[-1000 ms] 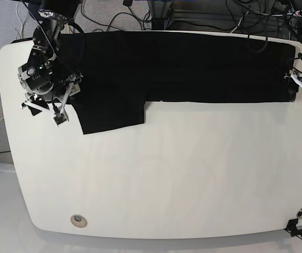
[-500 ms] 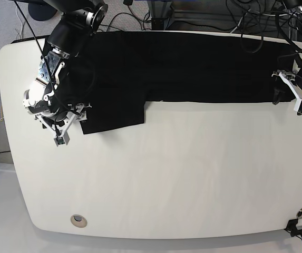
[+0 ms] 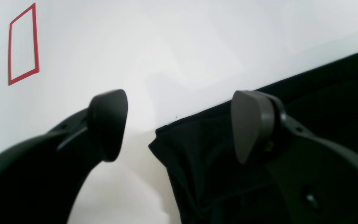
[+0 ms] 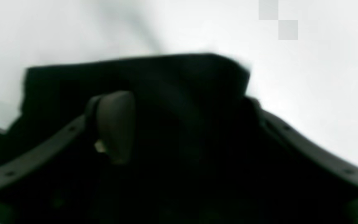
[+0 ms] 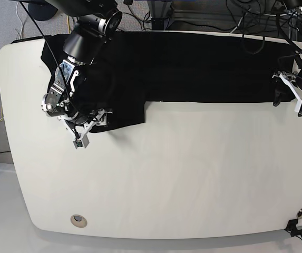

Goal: Fold the T-shirt properly
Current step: 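Fold the sleeve near the right gripper inward over the shirt body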

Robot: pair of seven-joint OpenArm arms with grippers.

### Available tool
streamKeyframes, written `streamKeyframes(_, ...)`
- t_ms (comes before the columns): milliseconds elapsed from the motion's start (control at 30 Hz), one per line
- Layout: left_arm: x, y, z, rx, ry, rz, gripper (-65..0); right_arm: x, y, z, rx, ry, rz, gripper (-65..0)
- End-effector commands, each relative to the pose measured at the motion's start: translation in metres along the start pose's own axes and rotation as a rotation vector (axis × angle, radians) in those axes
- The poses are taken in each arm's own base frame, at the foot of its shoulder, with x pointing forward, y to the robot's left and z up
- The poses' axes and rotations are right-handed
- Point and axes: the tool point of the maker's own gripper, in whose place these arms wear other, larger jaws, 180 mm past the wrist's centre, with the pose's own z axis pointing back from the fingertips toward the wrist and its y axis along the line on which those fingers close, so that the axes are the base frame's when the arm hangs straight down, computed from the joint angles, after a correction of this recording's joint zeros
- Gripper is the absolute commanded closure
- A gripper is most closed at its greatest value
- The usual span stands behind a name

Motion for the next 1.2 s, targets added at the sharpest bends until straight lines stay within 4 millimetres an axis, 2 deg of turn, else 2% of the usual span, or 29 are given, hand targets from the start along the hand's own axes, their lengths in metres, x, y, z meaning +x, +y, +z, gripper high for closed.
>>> streamKeyframes(0, 0.014, 0.008, 0.004, 0.016, -0.046, -0.016, -49.2, 0.009, 0.008, 0.0, 0.015, -0.014, 0.008, -31.3)
streamKeyframes(133, 0.014, 0.008, 0.003, 0.015, -0.045, -0.015, -49.2, 0.01, 0.008, 0.001, 0.013, -0.016, 0.01, 0.0)
streamKeyframes(233, 0.013, 0.008, 0.003, 0.015, -0.044, -0.014, -49.2, 0.009, 0.005, 0.016, -0.022, 0.032, 0.043, 0.0)
streamKeyframes(333, 0.007, 0.008, 0.001, 0.01, -0.031, 0.001, -49.2, 0.012, 0.024, 0.039, 0.002, 0.046, 0.123, 0.0)
streamKeyframes(467, 0.001, 0.004, -0.004, -0.008, -0.015, 0.012, -49.2, 0.015, 0.064, 0.069, 0.076, -0.017, 0.252, 0.0)
streamKeyframes(533, 0.001, 0.004, -0.004, -0.008, -0.015, 0.012, -49.2, 0.016, 0.09, 0.081, 0.158, -0.083, 0.288, 0.0)
streamKeyframes(600, 0.001, 0.0, -0.005, -0.018, -0.014, 0.009, -49.2, -0.001, 0.118, 0.086, 0.273, -0.096, 0.293, 0.0)
streamKeyframes(767, 0.0, -0.003, -0.007, -0.027, -0.01, 0.006, -49.2, -0.058, 0.157, 0.095, 0.497, -0.009, 0.319, 0.0)
streamKeyframes(900, 0.0, -0.003, -0.007, -0.027, -0.009, 0.005, -49.2, -0.096, 0.157, 0.102, 0.548, 0.109, 0.401, 0.0)
streamKeyframes(1100, 0.0, -0.003, -0.007, -0.027, -0.009, 0.005, -49.2, -0.119, 0.136, 0.121, 0.602, 0.183, 0.432, -0.3)
streamKeyframes(1167, 0.0, -0.003, -0.007, -0.027, -0.009, 0.005, -49.2, -0.123, 0.132, 0.129, 0.632, 0.194, 0.427, -12.4)
